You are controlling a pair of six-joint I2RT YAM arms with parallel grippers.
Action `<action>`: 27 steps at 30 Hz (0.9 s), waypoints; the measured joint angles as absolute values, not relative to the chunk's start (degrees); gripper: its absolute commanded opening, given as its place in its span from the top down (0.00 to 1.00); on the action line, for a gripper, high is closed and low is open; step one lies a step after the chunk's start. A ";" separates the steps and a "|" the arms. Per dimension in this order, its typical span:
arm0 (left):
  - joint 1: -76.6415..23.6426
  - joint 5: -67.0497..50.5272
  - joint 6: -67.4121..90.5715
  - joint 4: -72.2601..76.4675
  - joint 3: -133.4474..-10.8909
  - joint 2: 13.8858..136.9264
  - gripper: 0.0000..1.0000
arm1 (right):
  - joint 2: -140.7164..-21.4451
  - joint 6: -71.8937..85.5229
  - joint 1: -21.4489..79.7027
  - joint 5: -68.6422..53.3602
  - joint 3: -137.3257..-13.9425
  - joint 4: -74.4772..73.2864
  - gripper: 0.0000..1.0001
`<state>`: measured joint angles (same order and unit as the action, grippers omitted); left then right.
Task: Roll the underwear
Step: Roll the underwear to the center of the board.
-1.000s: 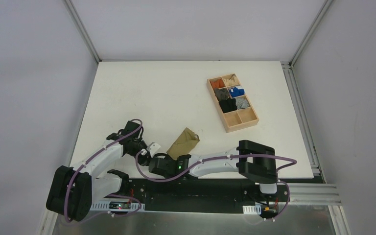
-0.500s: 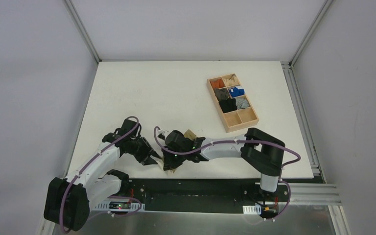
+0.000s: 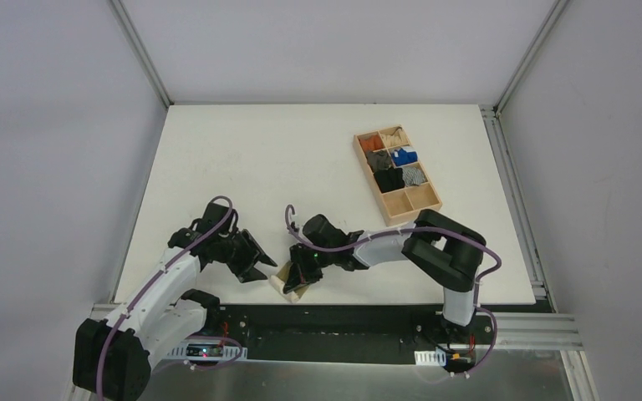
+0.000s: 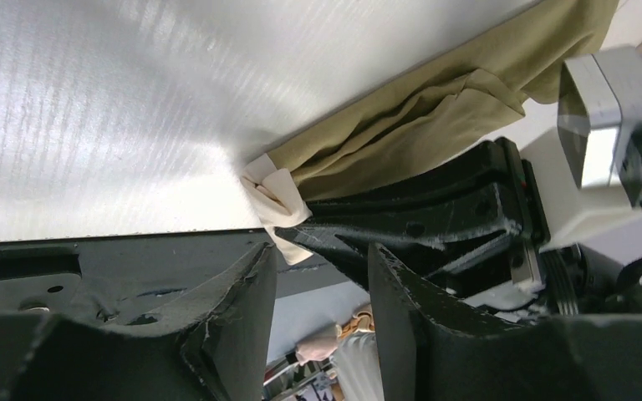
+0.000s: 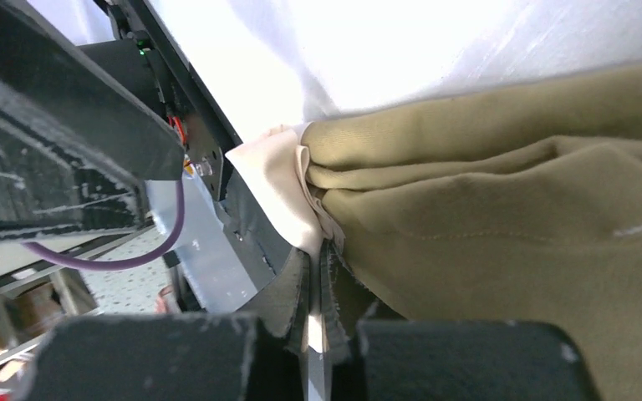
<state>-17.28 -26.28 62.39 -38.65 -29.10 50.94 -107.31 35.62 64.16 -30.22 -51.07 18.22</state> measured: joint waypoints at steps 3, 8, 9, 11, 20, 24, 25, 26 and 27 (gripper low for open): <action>-17.28 -26.81 62.35 -38.96 -29.10 49.74 0.57 | -108.38 38.06 63.18 -32.77 -50.63 20.25 1.00; -17.28 -28.82 60.71 -38.87 -29.06 48.88 0.65 | -110.59 41.65 61.76 -37.06 -50.04 24.12 1.00; -17.28 -29.47 60.25 -38.70 -28.86 49.21 0.67 | -111.04 42.17 61.54 -37.87 -50.04 24.75 1.00; -17.28 -30.04 59.51 -38.30 -28.08 49.71 0.69 | -111.66 43.05 61.23 -38.96 -50.04 25.63 1.00; -17.28 -30.87 59.68 -34.57 -25.50 51.53 0.83 | -112.05 44.38 60.82 -39.83 -49.84 26.68 1.00; -17.28 -30.89 60.49 -31.44 -24.01 53.95 0.86 | -112.05 44.58 60.82 -39.83 -49.80 26.79 1.00; -17.28 -30.85 60.55 -30.89 -23.81 54.54 0.86 | -112.05 44.58 60.82 -39.83 -49.80 26.79 1.00; -17.28 -30.81 60.58 -30.41 -23.70 55.05 0.87 | -112.05 44.62 60.82 -39.83 -49.80 26.79 1.00; -17.28 -30.76 60.58 -30.11 -23.64 55.44 0.87 | -112.05 44.69 60.82 -39.83 -49.80 26.79 1.00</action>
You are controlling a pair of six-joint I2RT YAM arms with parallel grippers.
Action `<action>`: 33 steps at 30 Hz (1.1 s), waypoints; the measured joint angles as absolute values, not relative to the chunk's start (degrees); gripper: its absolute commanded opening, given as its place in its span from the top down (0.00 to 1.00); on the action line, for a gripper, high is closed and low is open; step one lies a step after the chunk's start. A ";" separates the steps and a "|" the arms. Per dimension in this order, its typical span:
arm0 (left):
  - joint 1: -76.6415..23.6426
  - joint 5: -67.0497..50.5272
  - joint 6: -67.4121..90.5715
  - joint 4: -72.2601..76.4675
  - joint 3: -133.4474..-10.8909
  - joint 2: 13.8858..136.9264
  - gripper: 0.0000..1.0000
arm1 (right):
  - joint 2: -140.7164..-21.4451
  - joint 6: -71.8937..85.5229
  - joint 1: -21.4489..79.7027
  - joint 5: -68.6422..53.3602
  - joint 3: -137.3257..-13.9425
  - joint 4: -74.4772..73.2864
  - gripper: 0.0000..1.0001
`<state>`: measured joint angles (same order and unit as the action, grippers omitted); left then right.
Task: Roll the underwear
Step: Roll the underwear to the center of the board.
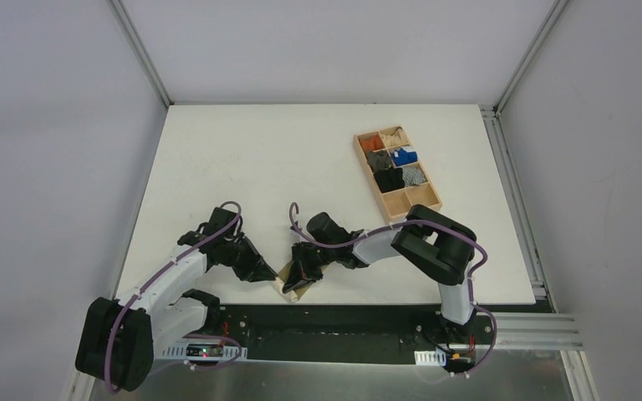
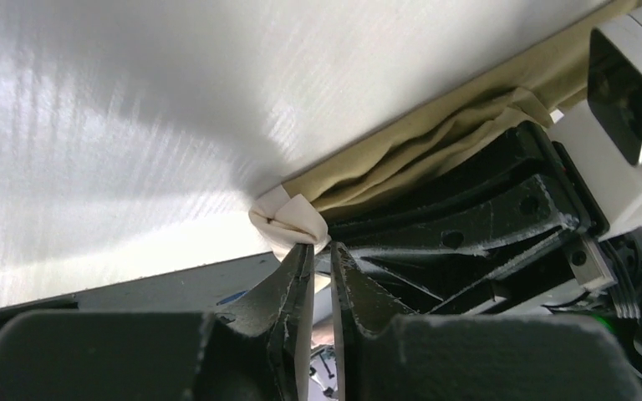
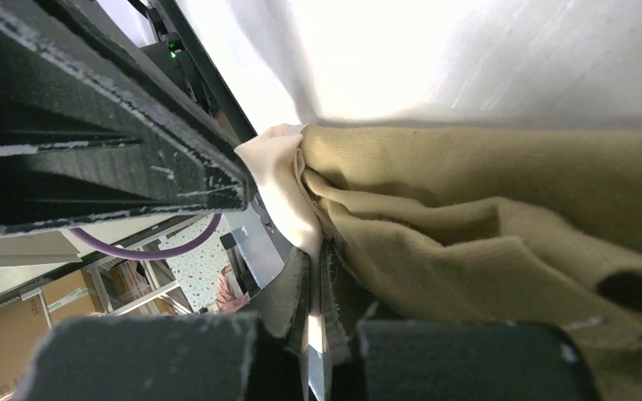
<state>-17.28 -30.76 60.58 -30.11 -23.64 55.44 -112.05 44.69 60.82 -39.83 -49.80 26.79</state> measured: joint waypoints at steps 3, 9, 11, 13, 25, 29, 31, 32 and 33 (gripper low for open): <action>-17.28 -29.93 60.53 -28.53 -23.03 56.90 0.89 | -112.05 44.82 60.82 -39.81 -49.80 26.79 1.00; -17.19 -29.54 60.55 -24.93 -20.64 61.84 0.91 | -112.05 44.88 60.82 -39.79 -49.80 26.74 0.99; -17.19 -29.78 60.49 -23.73 -20.64 63.02 0.92 | -112.05 44.95 60.82 -39.77 -49.80 26.68 0.86; -17.19 -30.06 60.49 -22.94 -20.64 64.18 0.92 | -111.94 44.82 60.84 -39.48 -49.80 26.11 0.67; -17.21 -32.38 60.03 -20.97 -20.64 67.51 0.94 | -100.38 36.93 64.53 -25.89 -51.27 7.84 0.44; -17.21 -32.56 59.57 -20.84 -20.64 67.51 0.95 | -99.33 33.63 66.85 -19.92 -54.96 0.40 0.43; -17.21 -32.60 59.40 -20.82 -20.64 67.59 0.95 | -99.33 32.08 68.62 -16.53 -57.34 -2.94 0.43; -17.21 -32.64 59.35 -20.80 -20.64 67.61 0.95 | -99.33 31.44 69.56 -14.94 -58.46 -4.29 0.43; -17.21 -32.71 59.35 -20.78 -20.64 67.66 0.95 | -99.33 30.89 70.35 -13.65 -59.31 -5.30 0.43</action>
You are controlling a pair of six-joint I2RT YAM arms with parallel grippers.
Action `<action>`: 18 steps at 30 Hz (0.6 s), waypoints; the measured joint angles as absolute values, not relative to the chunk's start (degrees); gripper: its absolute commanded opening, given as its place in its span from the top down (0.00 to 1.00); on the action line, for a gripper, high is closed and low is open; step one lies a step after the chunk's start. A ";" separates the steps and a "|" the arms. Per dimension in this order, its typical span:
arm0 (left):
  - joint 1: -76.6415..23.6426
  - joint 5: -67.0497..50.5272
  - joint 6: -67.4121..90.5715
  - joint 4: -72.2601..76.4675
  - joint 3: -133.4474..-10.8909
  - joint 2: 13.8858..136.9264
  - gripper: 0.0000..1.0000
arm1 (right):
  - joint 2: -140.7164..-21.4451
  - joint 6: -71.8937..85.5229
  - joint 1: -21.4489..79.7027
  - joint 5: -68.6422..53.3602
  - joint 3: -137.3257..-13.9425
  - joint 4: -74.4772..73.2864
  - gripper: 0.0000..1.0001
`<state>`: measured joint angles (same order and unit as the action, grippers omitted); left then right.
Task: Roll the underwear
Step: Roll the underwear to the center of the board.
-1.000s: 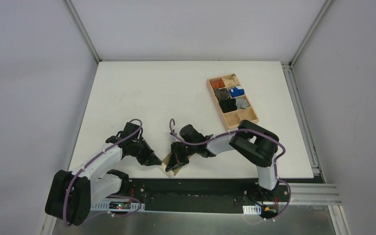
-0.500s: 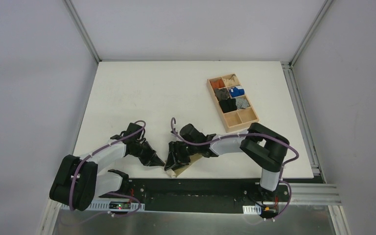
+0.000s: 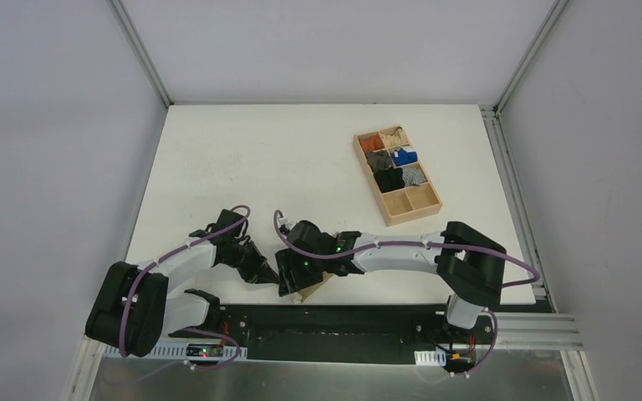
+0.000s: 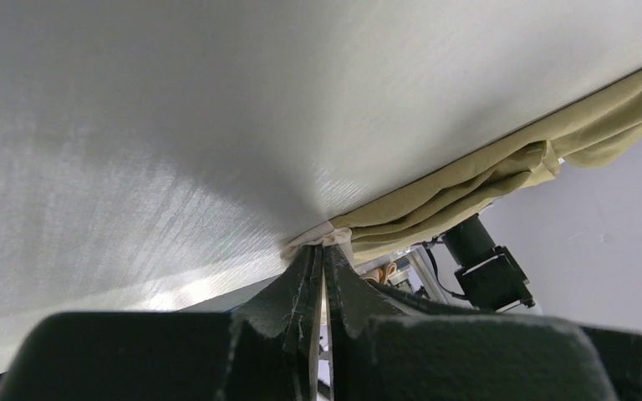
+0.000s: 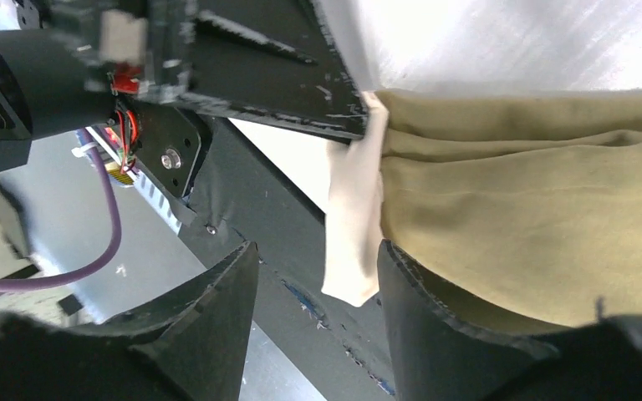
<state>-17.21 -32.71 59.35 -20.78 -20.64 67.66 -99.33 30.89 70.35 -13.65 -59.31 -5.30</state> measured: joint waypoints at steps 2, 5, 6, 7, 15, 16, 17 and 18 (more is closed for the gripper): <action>-17.21 -32.82 59.33 -20.73 -20.64 67.77 0.95 | -99.37 29.56 72.36 -10.37 -61.67 -8.51 0.43; -17.21 -32.91 59.33 -20.71 -20.64 67.83 0.95 | -100.03 27.99 74.72 -6.48 -65.14 -11.88 0.45; -17.21 -32.93 59.33 -20.69 -20.64 67.83 0.95 | -100.62 27.57 75.50 -5.28 -66.43 -12.78 0.45; -17.21 -32.93 59.31 -20.69 -20.64 67.83 0.95 | -101.12 27.31 75.99 -4.69 -67.16 -13.13 0.46; -17.21 -32.95 59.31 -20.69 -20.64 67.83 0.95 | -105.30 26.50 78.32 -0.12 -69.10 -16.21 0.49; -17.21 -32.95 59.31 -20.69 -20.64 67.83 0.95 | -105.30 26.52 78.41 0.34 -69.10 -16.36 0.49; -17.21 -32.95 59.31 -20.69 -20.64 67.83 0.95 | -105.30 26.52 78.50 0.99 -69.10 -16.51 0.49; -17.21 -32.95 59.31 -20.69 -20.64 67.83 0.95 | -105.30 26.55 78.59 1.72 -69.10 -16.62 0.49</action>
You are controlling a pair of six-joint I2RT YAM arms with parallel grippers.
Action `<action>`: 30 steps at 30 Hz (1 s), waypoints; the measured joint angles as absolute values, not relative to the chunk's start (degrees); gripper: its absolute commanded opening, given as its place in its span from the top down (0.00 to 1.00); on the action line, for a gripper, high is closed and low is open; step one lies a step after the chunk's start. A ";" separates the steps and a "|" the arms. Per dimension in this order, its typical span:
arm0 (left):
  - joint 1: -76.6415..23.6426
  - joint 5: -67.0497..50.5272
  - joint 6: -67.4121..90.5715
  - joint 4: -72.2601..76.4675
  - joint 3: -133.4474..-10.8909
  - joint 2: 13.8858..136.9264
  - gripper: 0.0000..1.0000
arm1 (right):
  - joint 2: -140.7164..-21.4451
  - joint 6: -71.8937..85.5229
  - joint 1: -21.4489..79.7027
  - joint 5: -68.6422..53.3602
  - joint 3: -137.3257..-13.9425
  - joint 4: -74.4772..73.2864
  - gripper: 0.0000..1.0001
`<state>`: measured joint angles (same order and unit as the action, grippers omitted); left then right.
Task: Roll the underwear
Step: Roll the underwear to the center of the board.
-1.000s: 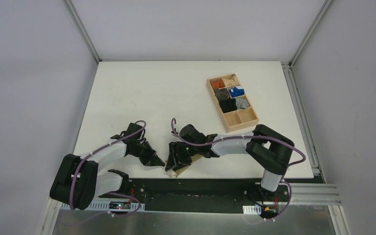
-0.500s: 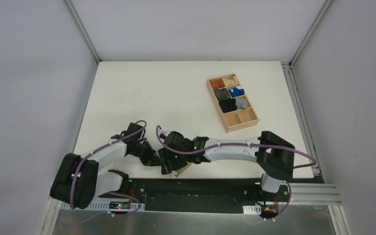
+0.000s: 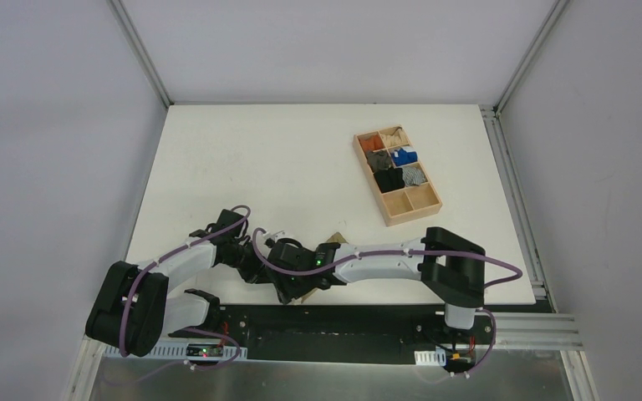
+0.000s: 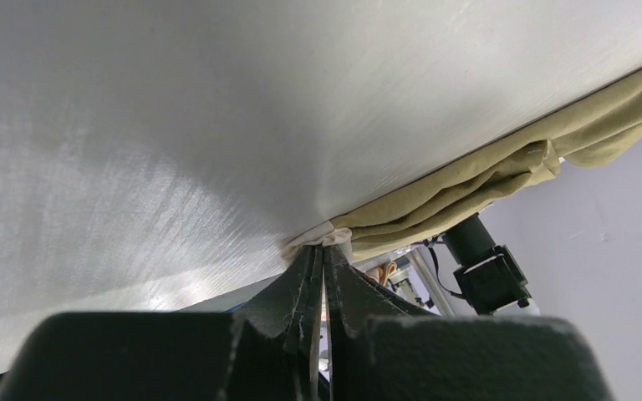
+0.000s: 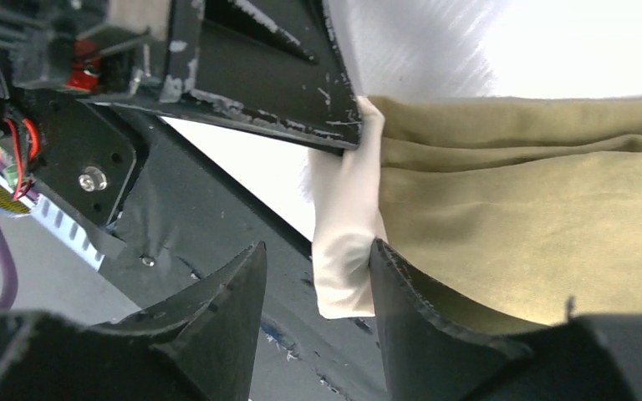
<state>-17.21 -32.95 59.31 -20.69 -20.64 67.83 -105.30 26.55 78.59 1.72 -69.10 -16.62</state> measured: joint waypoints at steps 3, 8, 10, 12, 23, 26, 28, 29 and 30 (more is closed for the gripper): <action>-17.21 -32.95 59.31 -20.69 -20.64 67.83 0.95 | -105.27 26.61 78.74 3.53 -69.10 -17.17 0.49; -17.21 -32.95 59.31 -20.69 -20.64 67.83 0.95 | -105.27 26.79 79.02 5.39 -69.10 -17.96 0.52; -17.21 -32.95 59.31 -20.69 -20.64 67.83 0.96 | -105.30 26.79 79.40 5.87 -69.12 -18.61 0.60; -17.21 -32.95 59.31 -20.69 -20.64 67.83 0.96 | -105.43 26.79 79.94 6.44 -69.23 -19.14 0.70; -17.21 -32.97 59.40 -20.80 -20.64 67.09 0.90 | -106.00 27.42 81.32 9.89 -69.43 -19.97 1.00; -17.23 -32.95 59.44 -21.34 -20.80 66.24 0.79 | -105.86 27.38 81.28 9.89 -68.97 -19.33 1.00; -17.28 -32.67 59.66 -22.24 -21.21 65.19 0.72 | -105.32 27.42 80.97 9.28 -67.70 -17.74 1.00; -17.28 -32.40 59.70 -22.74 -21.43 64.60 0.69 | -104.84 27.59 80.66 8.67 -66.76 -16.62 1.00; -17.28 -32.10 59.86 -23.55 -21.74 63.79 0.67 | -104.09 27.86 80.16 7.64 -65.19 -14.81 1.00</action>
<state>-17.28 -32.10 59.86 -23.55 -21.74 63.79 -104.09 27.86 80.16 7.64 -65.19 -14.81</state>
